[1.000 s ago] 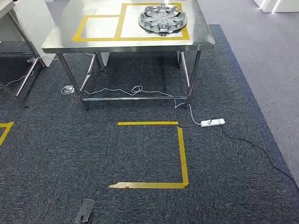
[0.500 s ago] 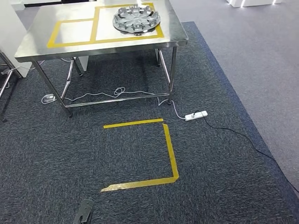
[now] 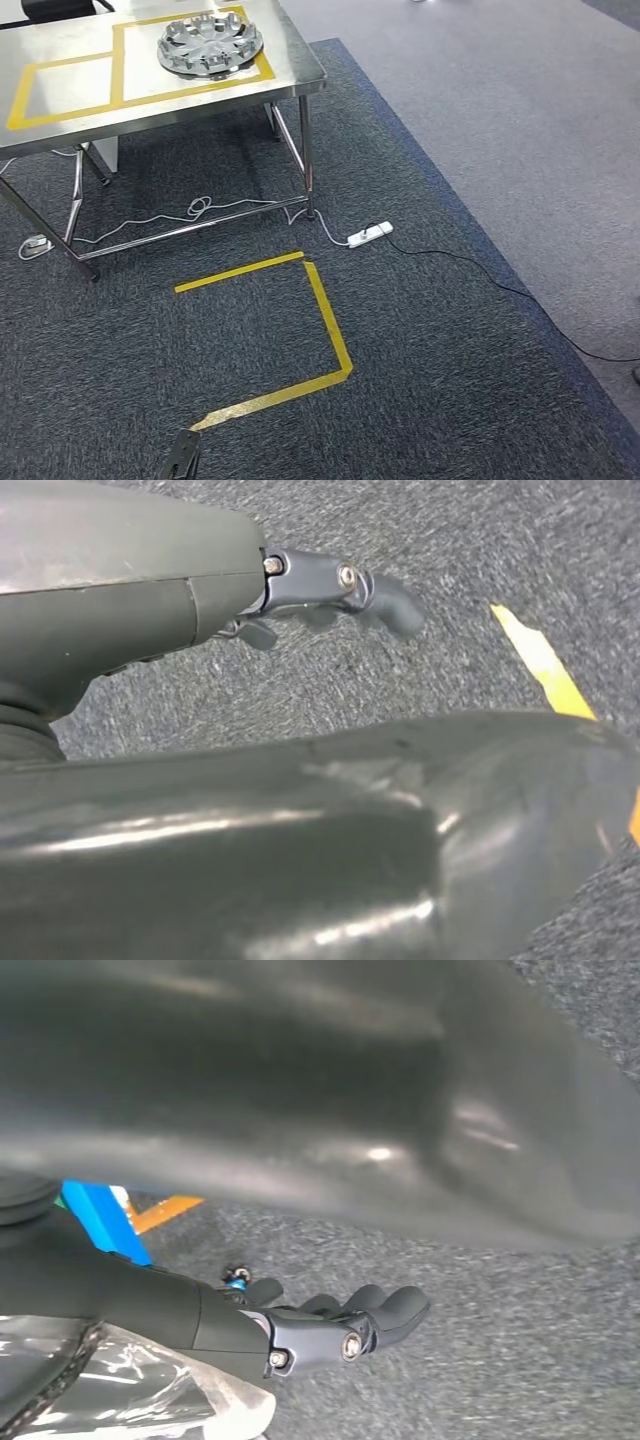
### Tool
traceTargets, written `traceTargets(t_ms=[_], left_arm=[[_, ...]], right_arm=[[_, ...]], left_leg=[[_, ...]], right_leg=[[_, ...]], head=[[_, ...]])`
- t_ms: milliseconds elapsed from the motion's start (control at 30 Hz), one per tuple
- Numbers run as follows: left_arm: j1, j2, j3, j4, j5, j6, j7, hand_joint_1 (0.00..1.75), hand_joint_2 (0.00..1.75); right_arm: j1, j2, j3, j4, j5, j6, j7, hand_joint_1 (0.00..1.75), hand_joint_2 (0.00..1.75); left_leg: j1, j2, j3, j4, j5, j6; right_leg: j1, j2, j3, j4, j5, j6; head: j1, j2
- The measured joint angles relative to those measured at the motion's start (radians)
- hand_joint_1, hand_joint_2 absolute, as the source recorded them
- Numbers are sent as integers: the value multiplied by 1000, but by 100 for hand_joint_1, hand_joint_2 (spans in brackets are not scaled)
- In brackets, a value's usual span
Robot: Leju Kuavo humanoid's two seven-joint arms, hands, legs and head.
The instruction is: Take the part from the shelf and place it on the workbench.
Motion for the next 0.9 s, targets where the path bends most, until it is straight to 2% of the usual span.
traceTargets(t_ms=[33,67,100,133,167,200,233,267,300,367,400,433,467,533,600,667,700,733,767,800,833,867,900], left_arm=[[-2,-1,0,0,0,0,-1,0,0],[-3,-2,0,0,0,0,-2,0,0],[-3,-3,0,0,0,0,-2,0,0],[-2,-3,0,0,0,0,-3,0,0],[-1,-3,0,0,0,0,-3,0,0],[1,-4,0,0,0,0,-3,0,0],[2,-4,0,0,0,0,-3,0,0],[2,-4,0,0,0,0,-3,0,0],[1,-5,0,0,0,0,-3,0,0],[0,-5,0,0,0,-1,-3,0,0],[0,-5,0,0,0,-1,-3,0,0],[-1,-5,0,0,0,-2,-3,0,0],[-2,-4,0,0,0,-2,-4,0,0],[-3,-5,0,0,0,-3,-5,0,0],[-4,-5,0,0,-1,-4,-10,0,87],[0,-5,0,0,-2,-5,-18,0,175],[2,-5,0,0,-3,-5,-22,0,175],[4,-5,0,0,-3,-5,-27,0,175],[5,-5,0,0,-4,-6,-34,0,175],[6,-5,0,0,-4,-7,-42,0,175],[6,-5,0,0,-2,-10,-53,0,175],[6,-4,0,0,-1,-13,-66,0,131],[6,-3,1,0,1,-15,-79,0,131]], right_arm=[[2,0,0,0,0,0,0,0,0],[2,-1,0,0,0,0,0,0,0],[2,-2,0,0,0,-1,0,0,0],[0,-2,0,0,0,-1,0,0,0],[-2,-3,0,0,0,-1,0,0,0],[-3,-3,1,0,0,-1,0,0,0],[-2,-4,1,0,0,-1,0,0,0],[-1,-5,1,0,-1,-1,1,0,0],[1,-6,1,0,-1,-1,1,0,0],[0,-9,1,0,-2,-1,2,0,0],[-2,-10,2,0,-2,-1,2,0,0],[-3,-9,2,1,-1,0,2,0,0],[-4,-9,3,1,-1,0,2,0,0],[-1,-9,3,1,-1,0,2,0,0],[0,-9,3,1,-1,0,3,0,0],[-4,-10,3,1,-2,-1,2,0,0],[-6,-10,3,1,-2,-1,2,0,0],[-5,-10,3,1,-4,-1,2,0,0],[-4,-10,3,1,-5,-1,2,0,0],[-2,-10,3,1,-7,-1,1,0,0],[-1,-10,3,1,-8,-1,1,0,0],[0,-9,3,1,-9,-1,0,0,0],[-1,-8,3,1,-10,0,0,0,0]], left_leg=[[1,12,2,-8,4,1],[3,24,6,-17,8,3],[5,39,8,-26,12,5],[5,55,9,-29,14,7],[5,70,8,-30,14,9],[4,86,6,-29,14,9],[3,100,5,-28,13,9],[4,114,4,-26,11,7],[5,126,4,-24,10,5],[3,147,5,-15,2,-5],[1,156,4,-9,-3,-12],[-2,165,5,-4,-7,-17],[-5,172,6,-2,-9,-22],[-2,180,8,4,-15,-31],[3,148,-6,49,-51,-41],[5,104,-52,165,-120,-45],[6,94,-80,231,-150,-45],[6,89,-101,278,-163,-43],[6,86,-109,292,-157,-40],[5,82,-101,269,-131,-36],[5,73,-79,213,-91,-31],[5,51,-54,146,-52,-24],[6,27,-31,87,-23,-17]], right_leg=[[0,-7,-6,2,0,6],[1,-27,-16,14,-9,11],[2,-55,-35,46,-30,14],[3,-87,-61,101,-60,17],[2,-105,-95,168,-94,21],[0,-112,-127,232,-119,26],[-2,-115,-145,271,-128,30],[-4,-118,-143,273,-118,34],[-6,-124,-121,234,-92,36],[-7,-162,-43,96,-36,38],[-6,-179,-13,43,-21,34],[-5,-191,3,15,-17,29],[-3,-191,5,11,-21,22],[-5,-168,0,13,-17,9],[-6,-149,-3,13,-12,-3],[-6,-126,-5,12,-7,-12],[-5,-113,-7,12,-6,-15],[-4,-99,-9,13,-5,-16],[-2,-85,-9,13,-4,-17],[-1,-71,-8,14,-4,-17],[0,-57,-7,14,-4,-16],[0,-44,-7,14,-3,-15],[0,-30,-8,16,-3,-12]], head=[[0,0],[2,0],[5,0],[7,0],[9,0],[9,0],[9,0],[9,0],[9,0],[10,0],[10,0],[8,0],[6,0],[2,0],[1,0],[-1,0],[-1,0],[-1,0],[-1,0],[-1,0],[-1,0],[-1,0],[0,0]])
